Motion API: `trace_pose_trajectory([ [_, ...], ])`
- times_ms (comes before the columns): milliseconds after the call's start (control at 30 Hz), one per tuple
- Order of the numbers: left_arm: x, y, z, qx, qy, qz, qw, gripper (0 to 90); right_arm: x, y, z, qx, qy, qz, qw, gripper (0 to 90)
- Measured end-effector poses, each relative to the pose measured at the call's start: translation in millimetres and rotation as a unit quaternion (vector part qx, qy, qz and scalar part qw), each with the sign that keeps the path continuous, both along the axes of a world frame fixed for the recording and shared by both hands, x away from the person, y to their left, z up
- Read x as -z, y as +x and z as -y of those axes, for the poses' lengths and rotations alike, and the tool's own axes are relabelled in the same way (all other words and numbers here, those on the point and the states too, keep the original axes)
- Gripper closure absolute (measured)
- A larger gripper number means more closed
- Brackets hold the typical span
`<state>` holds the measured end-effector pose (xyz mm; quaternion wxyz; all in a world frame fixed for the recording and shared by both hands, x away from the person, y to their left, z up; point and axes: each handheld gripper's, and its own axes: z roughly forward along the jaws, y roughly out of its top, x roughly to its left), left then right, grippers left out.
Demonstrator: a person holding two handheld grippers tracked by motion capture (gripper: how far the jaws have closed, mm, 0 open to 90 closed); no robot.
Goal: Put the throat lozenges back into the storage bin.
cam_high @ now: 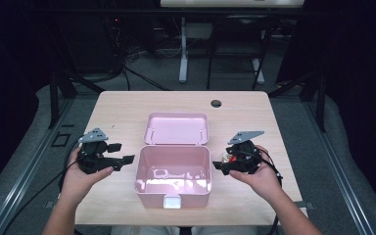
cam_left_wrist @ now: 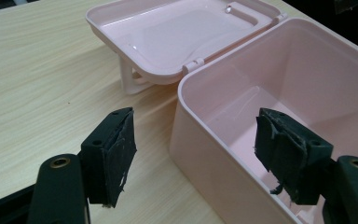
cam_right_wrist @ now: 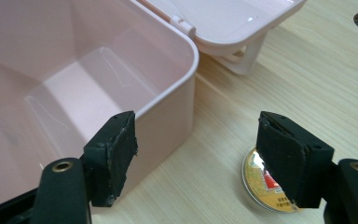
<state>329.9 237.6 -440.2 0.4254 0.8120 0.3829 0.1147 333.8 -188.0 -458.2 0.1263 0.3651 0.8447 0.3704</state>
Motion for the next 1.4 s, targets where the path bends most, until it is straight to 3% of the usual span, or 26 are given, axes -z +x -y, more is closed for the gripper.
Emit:
trace_pose_trajectory([
  [300, 1.2, 0.2, 1.8, 0.002, 0.010, 0.000, 0.9999, 29.1, 7.6, 13.6, 7.0, 0.016, -0.026, -0.008, 0.9995, 27.6],
  [733, 1.0, 0.8, 0.8, 0.001, 0.007, 0.000, 1.0000, 29.2, 34.4, 35.6, 24.5, 0.069, -0.031, -0.027, 0.9968, 24.5],
  [1000, 1.2, 1.5, -2.2, -0.003, 0.005, -0.001, 1.0000, 29.2, 55.5, 44.7, 30.6, 0.098, -0.025, -0.025, 0.9946, 23.5],
  [1400, 1.0, 2.6, -6.9, -0.007, 0.001, -0.003, 1.0000, 29.2, 79.2, 54.6, 29.0, 0.116, -0.034, -0.044, 0.9917, 14.0],
])
